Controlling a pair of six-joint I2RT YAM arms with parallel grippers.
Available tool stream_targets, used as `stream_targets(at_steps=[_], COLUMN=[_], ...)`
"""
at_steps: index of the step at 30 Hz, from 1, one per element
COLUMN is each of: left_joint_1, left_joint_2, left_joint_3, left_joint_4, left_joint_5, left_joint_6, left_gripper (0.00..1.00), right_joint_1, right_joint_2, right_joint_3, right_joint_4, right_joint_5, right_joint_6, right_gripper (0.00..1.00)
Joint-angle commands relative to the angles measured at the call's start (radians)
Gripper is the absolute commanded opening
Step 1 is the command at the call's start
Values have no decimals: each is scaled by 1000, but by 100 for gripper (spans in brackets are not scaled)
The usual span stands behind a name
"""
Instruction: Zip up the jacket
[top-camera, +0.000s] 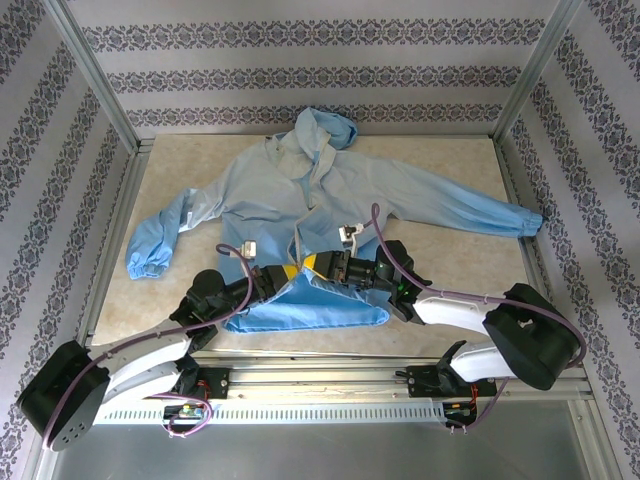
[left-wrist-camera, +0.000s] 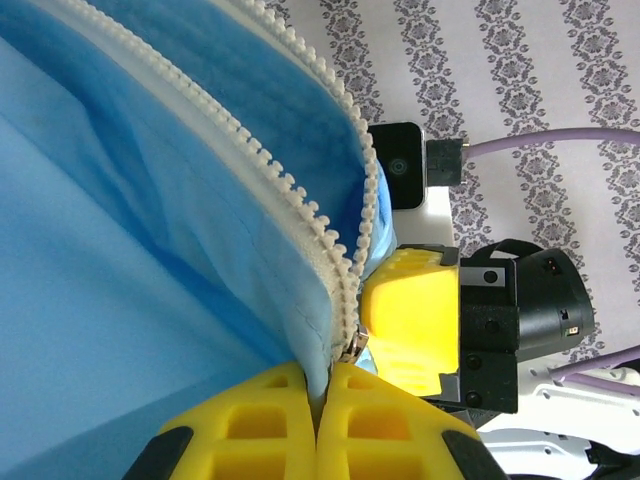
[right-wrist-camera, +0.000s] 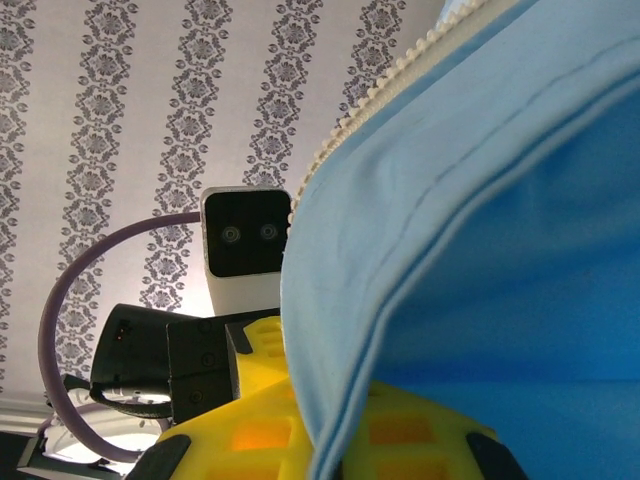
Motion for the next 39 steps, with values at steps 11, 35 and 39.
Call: stream_targets(at_steps=[11, 35, 39], left_joint_1=[-35, 91, 109], left_joint_2=[-104, 142, 169], left_joint_3=[163, 654, 710], left_joint_4=[-615, -1356, -1455], left_joint_5=[105, 396, 412], left_joint_6=[145, 316, 373], left_gripper=[0, 0, 0], right_joint_1=[5, -109, -107], right_joint_2=[29, -196, -305], right_joint_3=[-3, -22, 61], right_joint_4=[112, -383, -698], right_joint_5=[36, -42, 12], right_joint_6=[-10, -382, -601], right_gripper=[0, 63, 63])
